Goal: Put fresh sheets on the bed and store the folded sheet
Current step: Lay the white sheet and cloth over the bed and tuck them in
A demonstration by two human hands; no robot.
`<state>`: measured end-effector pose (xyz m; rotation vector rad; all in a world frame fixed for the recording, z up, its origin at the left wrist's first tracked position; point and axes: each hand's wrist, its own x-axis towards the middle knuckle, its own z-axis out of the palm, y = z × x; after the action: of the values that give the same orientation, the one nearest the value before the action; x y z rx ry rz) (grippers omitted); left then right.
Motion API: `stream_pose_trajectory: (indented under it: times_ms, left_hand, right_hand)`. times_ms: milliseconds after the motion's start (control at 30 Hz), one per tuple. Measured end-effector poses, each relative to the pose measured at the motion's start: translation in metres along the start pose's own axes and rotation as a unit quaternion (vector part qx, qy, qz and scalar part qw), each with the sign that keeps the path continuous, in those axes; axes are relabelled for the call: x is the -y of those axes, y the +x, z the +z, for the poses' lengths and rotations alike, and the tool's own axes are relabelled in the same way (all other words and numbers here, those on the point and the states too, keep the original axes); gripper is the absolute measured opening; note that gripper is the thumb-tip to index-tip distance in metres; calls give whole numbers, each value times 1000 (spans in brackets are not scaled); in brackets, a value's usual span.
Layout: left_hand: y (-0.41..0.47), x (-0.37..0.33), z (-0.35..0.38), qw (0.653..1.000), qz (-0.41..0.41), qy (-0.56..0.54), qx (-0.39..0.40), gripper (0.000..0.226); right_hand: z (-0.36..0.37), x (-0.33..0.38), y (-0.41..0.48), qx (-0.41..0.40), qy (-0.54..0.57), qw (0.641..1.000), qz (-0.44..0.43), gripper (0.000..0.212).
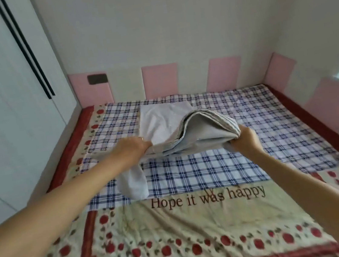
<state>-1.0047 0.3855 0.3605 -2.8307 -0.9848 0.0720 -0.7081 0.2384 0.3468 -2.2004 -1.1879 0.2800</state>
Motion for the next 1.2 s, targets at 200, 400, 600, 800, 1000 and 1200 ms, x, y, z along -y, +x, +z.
stream_pose_trajectory:
  times_ms: [200, 400, 600, 800, 1000, 1200]
  left_hand:
    - [-114, -28, 57, 993, 41, -4, 109, 23]
    - [-173, -48, 69, 992, 19, -70, 101, 19]
    - [-204, -59, 48, 956, -89, -234, -152, 25]
    - [-214, -103, 41, 968, -61, -198, -141, 18]
    - [-227, -144, 69, 986, -48, -121, 100, 20]
    - [-232, -158, 121, 907, -15, -149, 393, 44]
  right_hand:
    - [26, -44, -127, 76, -183, 978, -59, 13]
    - [37, -56, -207, 162, -248, 954, -50, 17]
    - [1, -37, -222, -48, -170, 971, -159, 23]
    - [-43, -62, -239, -51, -165, 972, -161, 30]
    - [-15, -124, -266, 205, -229, 950, -52, 9]
    - [17, -140, -286, 496, -289, 818, 32, 53]
